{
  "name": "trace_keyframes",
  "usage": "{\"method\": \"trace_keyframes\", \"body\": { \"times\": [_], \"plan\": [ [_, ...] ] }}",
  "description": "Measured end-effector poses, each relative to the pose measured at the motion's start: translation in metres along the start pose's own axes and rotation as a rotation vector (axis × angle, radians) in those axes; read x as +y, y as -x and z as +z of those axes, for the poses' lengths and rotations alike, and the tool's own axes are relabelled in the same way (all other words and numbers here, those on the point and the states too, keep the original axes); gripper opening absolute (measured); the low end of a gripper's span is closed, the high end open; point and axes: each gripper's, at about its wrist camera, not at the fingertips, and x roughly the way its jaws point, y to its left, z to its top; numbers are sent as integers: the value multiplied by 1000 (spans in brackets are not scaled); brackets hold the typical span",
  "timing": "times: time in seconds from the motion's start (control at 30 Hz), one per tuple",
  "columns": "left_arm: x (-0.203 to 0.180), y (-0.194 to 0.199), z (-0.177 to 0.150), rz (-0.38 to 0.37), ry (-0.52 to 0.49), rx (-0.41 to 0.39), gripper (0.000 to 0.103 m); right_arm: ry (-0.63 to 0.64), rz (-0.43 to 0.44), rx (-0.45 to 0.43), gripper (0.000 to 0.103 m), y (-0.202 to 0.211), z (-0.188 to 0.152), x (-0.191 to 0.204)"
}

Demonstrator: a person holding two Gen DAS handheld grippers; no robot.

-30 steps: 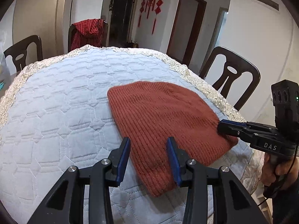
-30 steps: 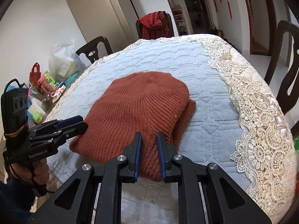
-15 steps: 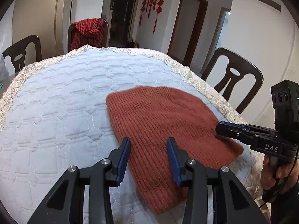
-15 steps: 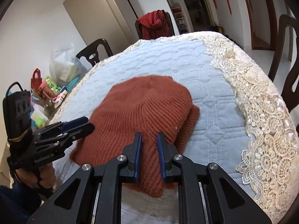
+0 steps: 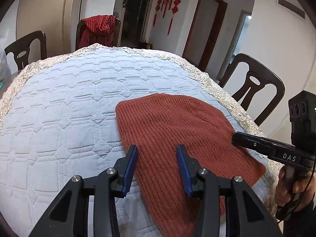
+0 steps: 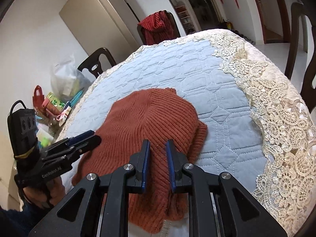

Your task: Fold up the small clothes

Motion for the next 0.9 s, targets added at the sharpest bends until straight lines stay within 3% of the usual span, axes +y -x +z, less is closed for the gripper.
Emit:
{"method": "trace_keyframes", "body": {
  "times": [0.1,0.17,0.2,0.57,0.9],
  "plan": [
    [4,4,-2,-5,21,0,49,-8,1,-5,21,6,-2,-1],
    [7,4,-2,-11,33,-2,52,-27,0,-16,46,11,-4,-4],
    [8,4,-3,-14,40,-3,53,-37,-2,-22,49,12,-4,-6],
    [30,-11,-10,-130,173,36,63,-160,78,35,52,-2,-11,-37],
    [33,-22,-10,-191,224,54,63,-211,123,40,52,-12,-1,-44]
  ]
}}
